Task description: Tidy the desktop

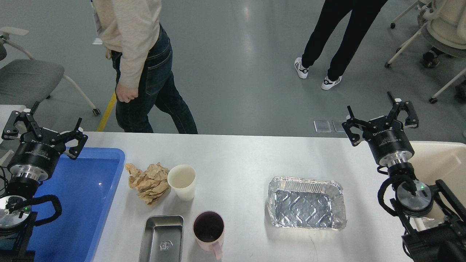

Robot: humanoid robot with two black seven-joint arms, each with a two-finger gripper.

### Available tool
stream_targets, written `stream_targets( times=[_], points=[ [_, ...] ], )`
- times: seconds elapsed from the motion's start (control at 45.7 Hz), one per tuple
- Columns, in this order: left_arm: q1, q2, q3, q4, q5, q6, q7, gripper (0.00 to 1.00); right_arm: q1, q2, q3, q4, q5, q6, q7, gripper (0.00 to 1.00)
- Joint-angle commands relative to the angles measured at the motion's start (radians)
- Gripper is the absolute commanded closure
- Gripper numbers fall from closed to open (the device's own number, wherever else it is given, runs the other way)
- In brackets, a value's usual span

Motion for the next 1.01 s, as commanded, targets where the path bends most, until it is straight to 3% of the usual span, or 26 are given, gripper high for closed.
stream_targets(
  times=[0.0, 0.263, 0.503, 0.81, 0.985],
  points=[
    [0.0, -0.003, 0.003, -0.008, 0.001, -0.001, -0.004, 0.03, -0.002, 0.001, 0.0, 0.0, 0.0, 0.0, 0.0, 0.0],
    [-0.005, 0.005, 0.001, -0.008, 0.0, 0.028, 0.003, 0.03, -0.002, 0.0, 0.0, -0.003, 0.0, 0.0, 0.0, 0.0],
    [-0.031, 0.054, 0.017, -0.009, 0.008, -0.015, -0.006, 0.03, -0.005, -0.004, -0.002, -0.002, 0.0, 0.0, 0.0, 0.0],
    [-0.049, 0.066, 0.029, -0.031, 0.021, 0.005, -0.008, 0.03, -0.009, -0.004, -0.002, -0.003, 0.0, 0.0, 0.0, 0.0],
    [-0.045, 0.238, 0.133, -0.051, 0.156, 0.063, -0.001, 0.03, -0.014, -0.007, 0.0, -0.005, 0.0, 0.001, 0.0, 0.0]
  ],
)
